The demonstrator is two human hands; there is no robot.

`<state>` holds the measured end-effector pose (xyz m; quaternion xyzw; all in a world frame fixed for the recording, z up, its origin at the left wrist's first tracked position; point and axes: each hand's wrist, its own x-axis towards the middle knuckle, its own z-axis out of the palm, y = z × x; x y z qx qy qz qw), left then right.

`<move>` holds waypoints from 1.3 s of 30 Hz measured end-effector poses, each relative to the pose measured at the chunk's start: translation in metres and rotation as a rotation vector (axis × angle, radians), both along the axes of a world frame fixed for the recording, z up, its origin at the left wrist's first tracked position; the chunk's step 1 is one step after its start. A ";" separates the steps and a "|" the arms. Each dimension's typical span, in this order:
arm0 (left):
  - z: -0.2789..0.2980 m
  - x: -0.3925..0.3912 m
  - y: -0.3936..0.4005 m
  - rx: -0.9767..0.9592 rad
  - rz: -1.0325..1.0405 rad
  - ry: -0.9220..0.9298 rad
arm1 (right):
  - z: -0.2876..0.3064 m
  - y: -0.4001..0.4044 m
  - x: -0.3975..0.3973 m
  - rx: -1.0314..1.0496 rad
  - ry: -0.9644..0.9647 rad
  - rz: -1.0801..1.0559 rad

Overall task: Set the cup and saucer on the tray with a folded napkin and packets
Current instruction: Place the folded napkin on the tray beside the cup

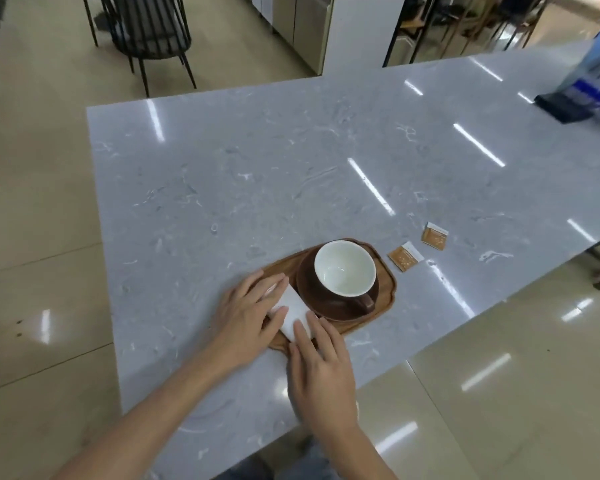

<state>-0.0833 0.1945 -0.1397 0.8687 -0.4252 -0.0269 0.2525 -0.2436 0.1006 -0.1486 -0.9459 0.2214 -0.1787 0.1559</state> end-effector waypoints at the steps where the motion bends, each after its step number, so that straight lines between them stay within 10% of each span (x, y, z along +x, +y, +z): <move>1: 0.000 -0.002 0.000 0.046 0.001 -0.019 | -0.001 -0.001 -0.001 -0.006 0.012 -0.001; 18: 0.008 0.016 -0.012 0.244 -0.097 0.009 | 0.002 -0.016 0.011 0.055 0.018 0.024; 28: 0.044 0.030 -0.044 -0.128 0.131 0.195 | 0.083 -0.113 -0.010 0.458 -0.096 0.343; 39: 0.099 0.042 -0.168 -0.065 0.082 0.393 | 0.052 -0.295 0.015 0.436 0.054 -0.193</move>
